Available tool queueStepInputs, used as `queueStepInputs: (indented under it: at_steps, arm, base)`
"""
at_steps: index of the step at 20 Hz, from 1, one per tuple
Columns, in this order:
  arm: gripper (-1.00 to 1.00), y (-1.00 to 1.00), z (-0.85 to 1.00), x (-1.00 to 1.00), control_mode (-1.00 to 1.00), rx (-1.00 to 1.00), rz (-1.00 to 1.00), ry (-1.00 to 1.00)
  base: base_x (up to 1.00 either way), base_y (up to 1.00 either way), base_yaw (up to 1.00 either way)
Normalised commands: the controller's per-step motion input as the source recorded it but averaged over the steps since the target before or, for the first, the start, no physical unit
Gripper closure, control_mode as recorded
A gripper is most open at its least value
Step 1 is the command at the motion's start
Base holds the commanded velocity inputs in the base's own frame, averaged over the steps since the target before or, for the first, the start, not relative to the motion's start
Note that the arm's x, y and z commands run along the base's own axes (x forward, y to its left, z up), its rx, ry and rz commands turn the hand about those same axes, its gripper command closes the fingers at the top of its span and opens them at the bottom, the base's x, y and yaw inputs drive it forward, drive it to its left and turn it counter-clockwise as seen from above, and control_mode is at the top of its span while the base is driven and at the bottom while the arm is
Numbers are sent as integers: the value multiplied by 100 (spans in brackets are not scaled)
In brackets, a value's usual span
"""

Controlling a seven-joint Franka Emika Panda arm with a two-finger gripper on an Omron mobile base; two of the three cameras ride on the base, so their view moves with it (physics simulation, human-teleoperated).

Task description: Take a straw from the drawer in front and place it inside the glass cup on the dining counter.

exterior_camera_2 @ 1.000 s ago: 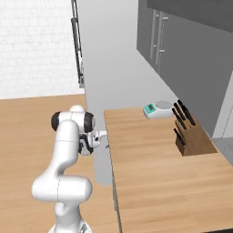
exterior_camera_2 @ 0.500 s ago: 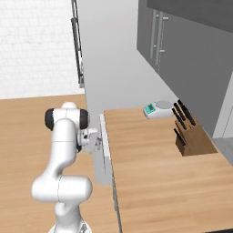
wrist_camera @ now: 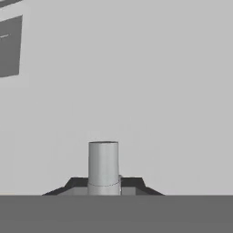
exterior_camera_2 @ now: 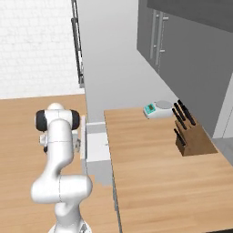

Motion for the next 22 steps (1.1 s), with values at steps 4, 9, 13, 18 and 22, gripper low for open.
queueStepInputs:
  at_steps: [4, 9, 13, 18, 22]
  arm:
    - [100, 100, 0, -38, -100, 0, 0, 9]
    - [-100, 100, 0, -30, -100, 1, 0, 11]
    - [-100, 46, 46, -34, -100, 18, 0, 15]
    - [-100, 0, 98, -44, -100, 51, 0, 36]
    - [-100, 0, 92, -35, -100, 54, 0, 44]
  base:
    - [0, 0, 0]
    - [0, 0, 0]
    - [0, 0, 0]
    - [0, 0, 0]
    - [0, 0, 0]
